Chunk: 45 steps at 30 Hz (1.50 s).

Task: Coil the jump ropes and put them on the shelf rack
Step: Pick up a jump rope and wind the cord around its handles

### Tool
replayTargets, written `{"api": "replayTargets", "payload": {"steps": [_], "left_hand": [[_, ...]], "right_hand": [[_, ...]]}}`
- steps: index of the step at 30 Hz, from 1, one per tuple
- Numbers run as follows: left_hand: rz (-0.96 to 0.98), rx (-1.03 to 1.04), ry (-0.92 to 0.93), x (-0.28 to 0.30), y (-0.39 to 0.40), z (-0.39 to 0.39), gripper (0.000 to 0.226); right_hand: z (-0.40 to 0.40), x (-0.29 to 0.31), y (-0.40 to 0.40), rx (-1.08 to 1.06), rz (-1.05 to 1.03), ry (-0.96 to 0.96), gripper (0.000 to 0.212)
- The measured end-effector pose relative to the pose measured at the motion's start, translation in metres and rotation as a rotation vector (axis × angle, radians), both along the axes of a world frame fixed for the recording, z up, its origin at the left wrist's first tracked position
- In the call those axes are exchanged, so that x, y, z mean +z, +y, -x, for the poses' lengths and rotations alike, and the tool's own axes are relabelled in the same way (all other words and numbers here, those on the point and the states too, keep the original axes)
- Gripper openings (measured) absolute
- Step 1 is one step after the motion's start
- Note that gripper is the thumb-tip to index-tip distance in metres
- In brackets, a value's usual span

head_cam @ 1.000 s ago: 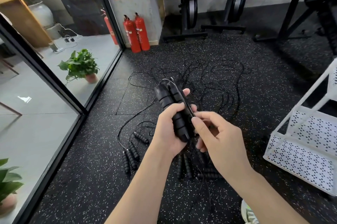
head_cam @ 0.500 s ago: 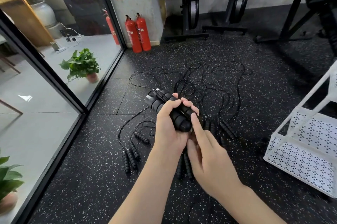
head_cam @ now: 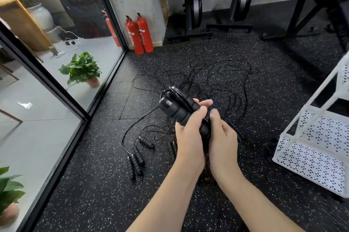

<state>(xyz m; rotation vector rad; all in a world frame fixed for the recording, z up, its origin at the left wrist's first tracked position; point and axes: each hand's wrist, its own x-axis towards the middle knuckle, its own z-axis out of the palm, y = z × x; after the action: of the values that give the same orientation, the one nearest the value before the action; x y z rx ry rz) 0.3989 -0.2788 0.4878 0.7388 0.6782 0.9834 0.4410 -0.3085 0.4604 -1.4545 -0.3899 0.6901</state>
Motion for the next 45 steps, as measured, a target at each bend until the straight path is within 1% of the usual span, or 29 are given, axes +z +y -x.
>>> {"api": "replayTargets", "payload": {"steps": [3, 4, 6, 7, 8, 9, 10, 12, 13, 15, 17, 19, 21, 22, 24, 25, 27, 31, 33, 34, 35, 37, 38, 39, 40, 41, 43, 44, 45], "left_hand": [[0.029, 0.018, -0.013, 0.000, 0.005, 0.001, 0.022], [0.007, 0.035, -0.006, 0.003, 0.006, 0.004, 0.032], [-0.097, 0.081, 0.089, 0.006, 0.012, 0.018, 0.078], [-0.207, 0.132, 0.204, 0.010, 0.016, 0.028, 0.099], [-0.385, 0.200, 0.364, 0.013, 0.020, 0.039, 0.113], [-0.628, 0.253, 0.549, 0.015, 0.024, 0.049, 0.119], [-0.893, 0.264, 0.726, 0.016, 0.028, 0.057, 0.117], [-1.342, 0.108, 1.100, 0.017, 0.038, 0.058, 0.107], [-1.499, -0.008, 1.283, 0.014, 0.041, 0.053, 0.102], [-1.629, -0.190, 1.570, 0.003, 0.046, 0.041, 0.096], [-1.603, -0.263, 1.693, -0.002, 0.048, 0.032, 0.073], [-1.533, -0.310, 1.702, -0.004, 0.049, 0.029, 0.043], [-1.460, -0.304, 1.670, -0.007, 0.045, 0.028, 0.034], [-1.385, -0.293, 1.639, -0.009, 0.042, 0.028, 0.032], [-1.134, -0.281, 1.558, -0.017, 0.036, 0.030, 0.029], [-0.993, -0.272, 1.508, -0.021, 0.033, 0.032, 0.028], [-0.798, -0.271, 1.423, -0.028, 0.030, 0.034, 0.025], [-0.615, -0.306, 1.302, -0.036, 0.028, 0.031, 0.018], [-0.530, -0.266, 1.241, -0.038, 0.031, 0.027, 0.016], [-0.514, -0.238, 1.241, -0.039, 0.034, 0.025, 0.017], [-0.522, -0.213, 1.268, -0.042, 0.037, 0.022, 0.018], [-0.598, -0.155, 1.395, -0.050, 0.044, 0.017, 0.022], [-0.654, -0.131, 1.479, -0.055, 0.047, 0.015, 0.025], [-0.713, -0.113, 1.553, -0.061, 0.050, 0.013, 0.027], [-0.767, -0.111, 1.602, -0.067, 0.053, 0.011, 0.028], [-0.811, -0.119, 1.629, -0.072, 0.055, 0.009, 0.027], [-0.866, -0.162, 1.665, -0.083, 0.057, 0.009, 0.024], [-0.891, -0.186, 1.685, -0.087, 0.058, 0.009, 0.024], [-0.923, -0.211, 1.709, -0.092, 0.059, 0.011, 0.024]], "right_hand": [[-0.005, -0.003, 0.002, 0.026, -0.034, 0.005, 0.068], [-0.010, -0.002, 0.002, 0.036, -0.025, -0.026, 0.068], [-0.024, 0.000, 0.002, 0.032, 0.011, -0.096, 0.064], [-0.033, 0.001, 0.002, 0.030, 0.041, -0.141, 0.064], [-0.042, 0.002, 0.000, 0.037, 0.085, -0.209, 0.064], [-0.050, 0.003, -0.001, 0.051, 0.136, -0.300, 0.061], [-0.056, 0.004, -0.002, 0.066, 0.185, -0.395, 0.057], [-0.061, 0.005, -0.004, 0.106, 0.239, -0.523, 0.051], [-0.061, 0.006, -0.004, 0.143, 0.244, -0.546, 0.050], [-0.059, 0.004, -0.006, 0.222, 0.218, -0.549, 0.047], [-0.059, 0.002, -0.008, 0.262, 0.196, -0.519, 0.045], [-0.060, 0.000, -0.011, 0.288, 0.206, -0.513, 0.041], [-0.058, -0.002, -0.015, 0.311, 0.162, -0.426, 0.041], [-0.057, -0.002, -0.017, 0.314, 0.115, -0.310, 0.043], [-0.056, -0.007, -0.020, 0.294, 0.017, -0.099, 0.047], [-0.056, -0.012, -0.021, 0.285, -0.010, -0.103, 0.050], [-0.058, -0.029, -0.020, 0.272, -0.016, -0.239, 0.048], [-0.057, -0.051, -0.017, 0.173, 0.056, -0.552, 0.035], [-0.052, -0.053, -0.017, 0.224, 0.081, -0.725, 0.028], [-0.048, -0.055, -0.016, 0.311, 0.147, -0.760, 0.024], [-0.044, -0.056, -0.016, 0.417, 0.244, -0.773, 0.030], [-0.035, -0.055, -0.014, 0.602, 0.471, -0.792, 0.066], [-0.032, -0.056, -0.013, 0.659, 0.572, -0.822, 0.074], [-0.030, -0.057, -0.012, 0.681, 0.644, -0.869, 0.072], [-0.030, -0.059, -0.009, 0.688, 0.713, -0.923, 0.064], [-0.031, -0.059, -0.009, 0.682, 0.737, -0.962, 0.049], [-0.036, -0.057, -0.008, 0.691, 0.781, -0.951, 0.007], [-0.038, -0.057, -0.009, 0.713, 0.777, -0.958, 0.009], [-0.041, -0.057, -0.010, 0.743, 0.755, -1.010, 0.018]]}}
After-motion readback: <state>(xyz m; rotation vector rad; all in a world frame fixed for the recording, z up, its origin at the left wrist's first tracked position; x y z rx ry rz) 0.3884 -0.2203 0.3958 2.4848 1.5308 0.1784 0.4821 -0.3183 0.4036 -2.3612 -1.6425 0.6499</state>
